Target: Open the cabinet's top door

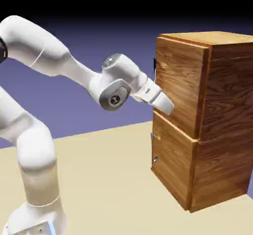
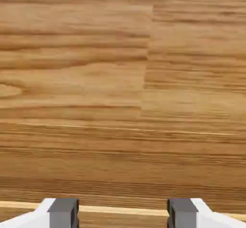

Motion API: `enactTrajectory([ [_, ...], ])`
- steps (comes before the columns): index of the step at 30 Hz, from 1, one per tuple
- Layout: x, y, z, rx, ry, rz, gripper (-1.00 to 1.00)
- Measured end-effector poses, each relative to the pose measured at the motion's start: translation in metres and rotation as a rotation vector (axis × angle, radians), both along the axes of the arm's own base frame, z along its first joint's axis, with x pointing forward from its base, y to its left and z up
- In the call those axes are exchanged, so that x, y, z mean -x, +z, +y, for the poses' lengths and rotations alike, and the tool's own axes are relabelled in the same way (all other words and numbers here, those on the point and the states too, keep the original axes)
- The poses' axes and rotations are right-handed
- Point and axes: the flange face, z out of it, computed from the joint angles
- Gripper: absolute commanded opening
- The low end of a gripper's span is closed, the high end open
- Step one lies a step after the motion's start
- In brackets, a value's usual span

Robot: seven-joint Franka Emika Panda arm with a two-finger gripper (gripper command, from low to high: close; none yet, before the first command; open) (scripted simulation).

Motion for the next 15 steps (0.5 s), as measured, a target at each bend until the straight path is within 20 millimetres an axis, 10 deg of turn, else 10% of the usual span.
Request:
enactTrajectory([
  [15, 0.028, 0.053, -0.007, -0.067, -0.047, -0.17, 0.0],
])
